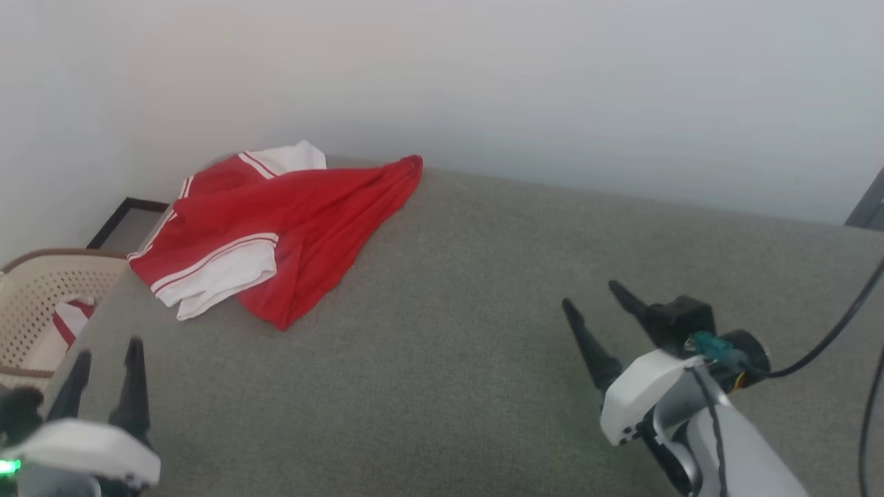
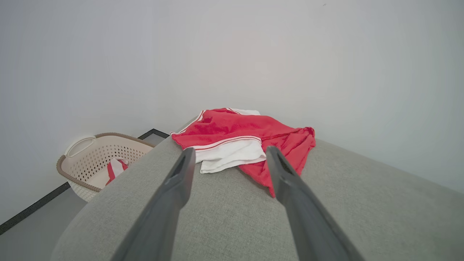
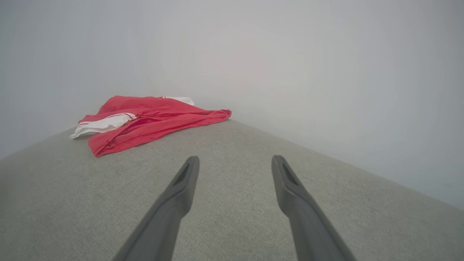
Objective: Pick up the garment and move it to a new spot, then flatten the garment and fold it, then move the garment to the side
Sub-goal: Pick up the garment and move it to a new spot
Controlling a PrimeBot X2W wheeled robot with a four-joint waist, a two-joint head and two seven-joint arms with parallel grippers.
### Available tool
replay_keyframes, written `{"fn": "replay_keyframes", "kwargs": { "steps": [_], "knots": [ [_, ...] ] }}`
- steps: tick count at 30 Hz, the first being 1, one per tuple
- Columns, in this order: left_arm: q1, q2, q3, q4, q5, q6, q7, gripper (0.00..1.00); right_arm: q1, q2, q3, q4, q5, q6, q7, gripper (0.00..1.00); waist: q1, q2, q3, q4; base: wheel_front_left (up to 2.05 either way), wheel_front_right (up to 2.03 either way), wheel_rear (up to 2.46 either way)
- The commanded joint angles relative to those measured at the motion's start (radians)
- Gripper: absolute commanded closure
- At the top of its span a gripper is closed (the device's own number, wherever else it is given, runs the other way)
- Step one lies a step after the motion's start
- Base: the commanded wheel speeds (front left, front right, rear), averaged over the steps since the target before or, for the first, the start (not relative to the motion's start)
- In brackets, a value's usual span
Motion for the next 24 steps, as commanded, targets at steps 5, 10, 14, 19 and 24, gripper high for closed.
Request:
{"fn": "replay_keyframes", "kwargs": {
  "steps": [5,10,14,19,24],
  "knots": [
    [-0.148,0.038,-0.03,0.066,-0.018,-0.021,0.054,0.0,-0.037,-0.024,-0.022,-0.053,-0.021,0.0,0.026,0.0,0.0,0.0,0.076,-0.013,0.0,0.0,0.0],
    [-0.283,0.07,-0.049,0.148,-0.029,-0.033,0.091,0.0,-0.071,-0.044,-0.03,-0.111,-0.041,0.0,0.054,0.0,0.0,0.0,0.155,-0.039,0.0,0.0,0.0],
    [-0.425,0.1,-0.066,0.251,-0.05,-0.042,0.131,0.0,-0.102,-0.064,-0.042,-0.175,-0.055,0.0,0.088,0.0,0.0,0.0,0.241,-0.066,0.0,0.0,0.0],
    [-0.591,0.128,-0.088,0.407,-0.07,-0.049,0.19,0.0,-0.129,-0.089,-0.056,-0.249,-0.066,0.0,0.123,0.0,0.0,0.0,0.337,-0.097,0.0,0.0,0.0],
    [-0.756,0.153,-0.107,0.582,-0.074,-0.05,0.26,0.0,-0.144,-0.111,-0.077,-0.326,-0.08,0.0,0.163,0.0,0.0,0.0,0.423,-0.115,0.0,0.0,0.0]
  ]
}}
